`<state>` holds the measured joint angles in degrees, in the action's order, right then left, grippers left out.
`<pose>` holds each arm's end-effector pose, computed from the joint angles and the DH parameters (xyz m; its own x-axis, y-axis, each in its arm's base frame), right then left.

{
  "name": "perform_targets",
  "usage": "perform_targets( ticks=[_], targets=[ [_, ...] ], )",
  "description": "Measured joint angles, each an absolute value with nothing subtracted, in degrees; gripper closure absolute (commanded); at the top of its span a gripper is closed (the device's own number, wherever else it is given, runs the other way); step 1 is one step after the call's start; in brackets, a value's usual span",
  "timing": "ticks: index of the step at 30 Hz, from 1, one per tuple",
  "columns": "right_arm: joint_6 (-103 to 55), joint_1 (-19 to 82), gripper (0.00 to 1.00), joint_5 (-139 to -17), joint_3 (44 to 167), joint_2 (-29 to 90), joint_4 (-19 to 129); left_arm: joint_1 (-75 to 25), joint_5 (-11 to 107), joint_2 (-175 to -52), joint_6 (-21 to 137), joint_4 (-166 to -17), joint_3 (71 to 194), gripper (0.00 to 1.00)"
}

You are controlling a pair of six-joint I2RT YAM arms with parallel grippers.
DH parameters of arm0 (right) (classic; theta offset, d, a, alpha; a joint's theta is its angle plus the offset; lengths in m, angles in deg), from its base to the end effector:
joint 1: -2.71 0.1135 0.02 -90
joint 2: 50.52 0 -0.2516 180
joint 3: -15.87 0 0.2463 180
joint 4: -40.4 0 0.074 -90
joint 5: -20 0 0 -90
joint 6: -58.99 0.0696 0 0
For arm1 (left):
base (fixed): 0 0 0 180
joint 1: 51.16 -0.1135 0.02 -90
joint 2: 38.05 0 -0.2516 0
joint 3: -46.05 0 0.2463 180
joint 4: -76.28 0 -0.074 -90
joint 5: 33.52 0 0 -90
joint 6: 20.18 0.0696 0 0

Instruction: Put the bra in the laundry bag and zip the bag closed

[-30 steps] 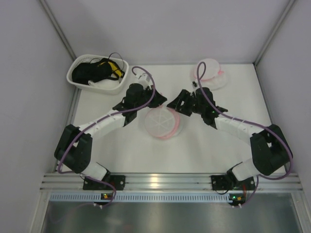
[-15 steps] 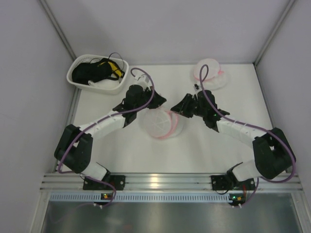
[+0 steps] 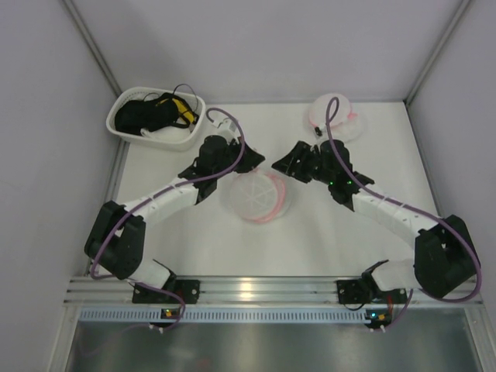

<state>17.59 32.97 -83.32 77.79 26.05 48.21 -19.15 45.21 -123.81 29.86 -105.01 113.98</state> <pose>0.2777 0.1806 0.2418 -0.7240 0.4227 -0.5451 -0.1984 0.6293 0.7514 0.3084 -0.2088 0.2485 -0.6209 -0.3547 -0.6990 0.3652 0.6582 -0.6583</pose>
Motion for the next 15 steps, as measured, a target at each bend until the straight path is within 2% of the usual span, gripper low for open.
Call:
perform_targets(
  ticks=[10,15],
  targets=[
    [18.1,33.8,0.4,-85.3,77.8,28.9,45.1,-19.1,45.2,-123.0,29.8,-105.0,113.6,1.0],
    [18.1,33.9,0.43,-86.3,77.8,31.3,44.4,-19.1,45.3,-122.9,29.7,-105.0,113.2,1.0]
  ],
)
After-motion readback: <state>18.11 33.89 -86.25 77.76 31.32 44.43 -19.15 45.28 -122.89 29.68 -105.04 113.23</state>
